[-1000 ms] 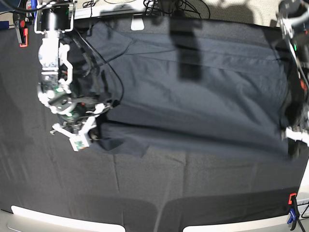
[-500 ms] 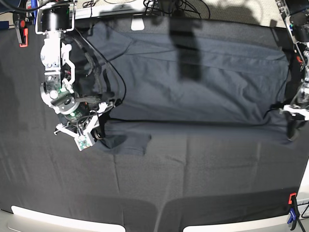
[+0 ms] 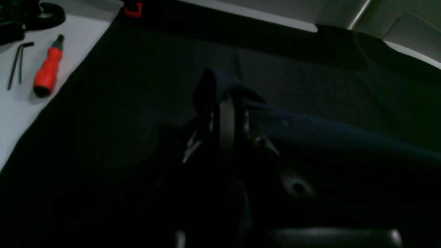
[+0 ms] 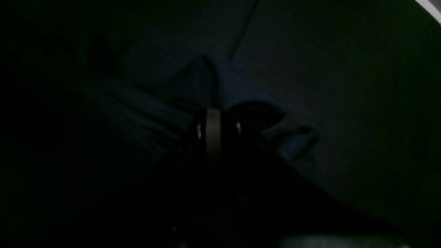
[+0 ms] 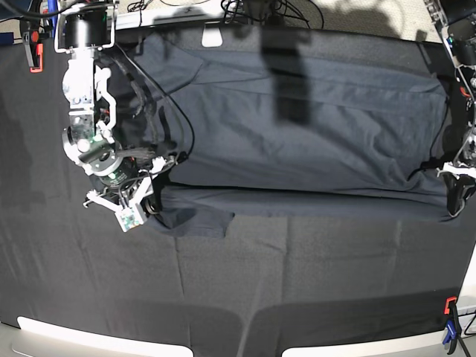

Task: Layout the t-shirt on the table in an organized manner, then fold the t-shirt properly
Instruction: 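Lower the folded hem onto the shirt and open both grippers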

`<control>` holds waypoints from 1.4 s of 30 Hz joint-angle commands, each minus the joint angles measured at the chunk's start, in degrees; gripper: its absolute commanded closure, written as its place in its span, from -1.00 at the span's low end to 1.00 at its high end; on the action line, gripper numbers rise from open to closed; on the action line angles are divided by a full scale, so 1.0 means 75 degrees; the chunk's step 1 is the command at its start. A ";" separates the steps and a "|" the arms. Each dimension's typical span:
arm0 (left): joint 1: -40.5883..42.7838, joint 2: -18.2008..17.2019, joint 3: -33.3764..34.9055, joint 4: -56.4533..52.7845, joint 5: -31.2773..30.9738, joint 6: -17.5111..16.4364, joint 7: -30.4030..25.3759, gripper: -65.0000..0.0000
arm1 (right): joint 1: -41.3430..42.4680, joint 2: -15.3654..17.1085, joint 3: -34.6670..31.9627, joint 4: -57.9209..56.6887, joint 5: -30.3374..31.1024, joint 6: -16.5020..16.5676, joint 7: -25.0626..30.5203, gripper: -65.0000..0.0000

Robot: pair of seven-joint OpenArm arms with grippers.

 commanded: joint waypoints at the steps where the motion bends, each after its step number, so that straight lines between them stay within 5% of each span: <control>1: -0.0070 -0.0195 -0.0050 0.0134 -0.0192 0.0045 -0.0309 1.00 | 0.0163 0.0105 0.0029 0.0149 -0.0020 -0.0055 0.0140 1.00; 12: 0.0848 -0.0192 -0.0050 0.0134 -0.0297 0.0045 -0.0947 1.00 | -0.0289 0.0589 0.0029 0.0933 -0.0006 0.0026 -0.0542 1.00; 23: 0.1090 -0.0195 -0.0050 0.0134 -0.0233 0.0045 0.0347 1.00 | -0.1107 0.0697 0.0058 0.1148 -0.0020 0.0023 -0.0822 1.00; 28: 0.1253 -0.0198 -0.0050 0.0134 -0.0038 0.0045 0.0396 1.00 | -0.1163 0.0697 0.0058 0.1148 0.0020 0.0017 -0.1702 1.00; 35: 0.1265 -0.0251 -0.0050 0.0140 -0.0047 0.0045 0.0329 0.31 | -0.1116 0.0697 0.0058 0.1148 0.0256 0.0015 -0.2267 0.20; 42: 0.1224 -0.0731 -0.0052 0.0729 -0.0041 0.0045 0.0495 0.31 | -0.0353 0.0697 0.0058 0.1148 0.1842 0.0015 -0.2736 0.15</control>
